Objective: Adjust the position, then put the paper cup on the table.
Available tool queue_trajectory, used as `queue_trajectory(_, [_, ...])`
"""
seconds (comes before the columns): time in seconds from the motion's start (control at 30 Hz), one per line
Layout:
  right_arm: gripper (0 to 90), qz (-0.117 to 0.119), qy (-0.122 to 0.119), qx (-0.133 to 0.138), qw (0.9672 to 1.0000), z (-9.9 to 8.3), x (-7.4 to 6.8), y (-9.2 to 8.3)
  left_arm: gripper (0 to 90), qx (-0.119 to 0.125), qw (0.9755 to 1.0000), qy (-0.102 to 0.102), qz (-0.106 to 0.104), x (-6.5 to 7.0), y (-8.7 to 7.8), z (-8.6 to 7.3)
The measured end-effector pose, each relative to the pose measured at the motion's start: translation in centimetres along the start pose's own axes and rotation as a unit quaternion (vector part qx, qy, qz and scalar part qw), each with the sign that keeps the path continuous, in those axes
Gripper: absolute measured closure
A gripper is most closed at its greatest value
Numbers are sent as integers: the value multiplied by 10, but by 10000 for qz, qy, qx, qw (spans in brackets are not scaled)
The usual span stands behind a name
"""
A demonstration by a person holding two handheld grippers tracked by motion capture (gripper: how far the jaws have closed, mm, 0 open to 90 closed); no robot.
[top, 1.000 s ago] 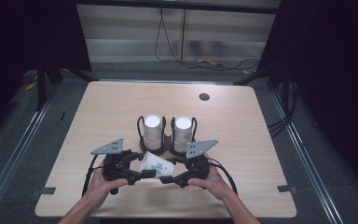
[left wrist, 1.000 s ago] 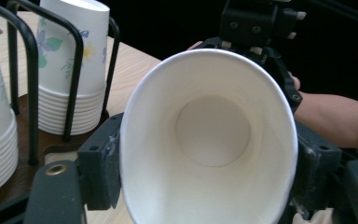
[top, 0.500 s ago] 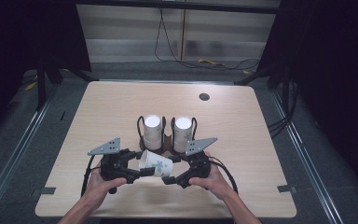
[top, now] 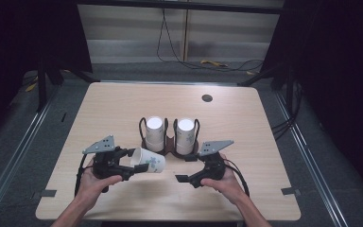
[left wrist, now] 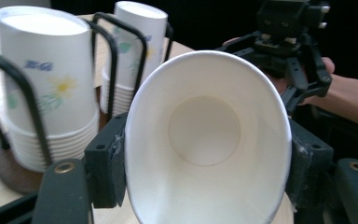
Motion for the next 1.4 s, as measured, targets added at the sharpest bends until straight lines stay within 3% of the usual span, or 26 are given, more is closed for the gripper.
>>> queue_trajectory(0.27, [158,-503,199,-32,9985,-12,14,-20,295,-94,9996,2,262,-8,-6,-2])
queue_trajectory(0.43, [158,-970,373,-85,9945,-19,27,-30,285,-126,9987,14,487,-16,-13,0])
queue_trajectory(0.53, [153,-1078,456,-21,9931,-20,31,-33,283,-123,9980,26,623,-21,-20,3])
queue_trajectory(0.77, [156,-1148,552,62,9918,-19,31,-35,285,-154,9956,-41,928,-32,-33,6])
queue_trajectory(0.97, [160,-1167,565,43,9915,-22,32,-35,285,-295,9907,53,1324,-47,-43,11])
queue_trajectory(1.07, [160,-1174,580,11,9914,-25,32,-36,286,-246,9896,-46,1418,-54,-49,14])
queue_trajectory(1.13, [160,-1191,581,11,9912,-26,33,-37,286,-263,9871,-91,1575,-60,-52,13])
queue_trajectory(1.33, [160,-1204,535,-41,9913,-27,29,-41,286,-348,9837,-133,1759,-72,-55,12])
queue_trajectory(1.4, [160,-1253,562,-50,9905,-28,28,-45,286,-427,9806,-96,1911,-77,-57,14])
Point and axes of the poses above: each handheld gripper's, and its own axes: y roughly forward along the jaws, z roughly out of its top, x roughly to its right, the point moved 8 cm from there along y, roughly forward along the jaws, and after that the axes turned 5 degrees about -y, right-handed, at the moved point
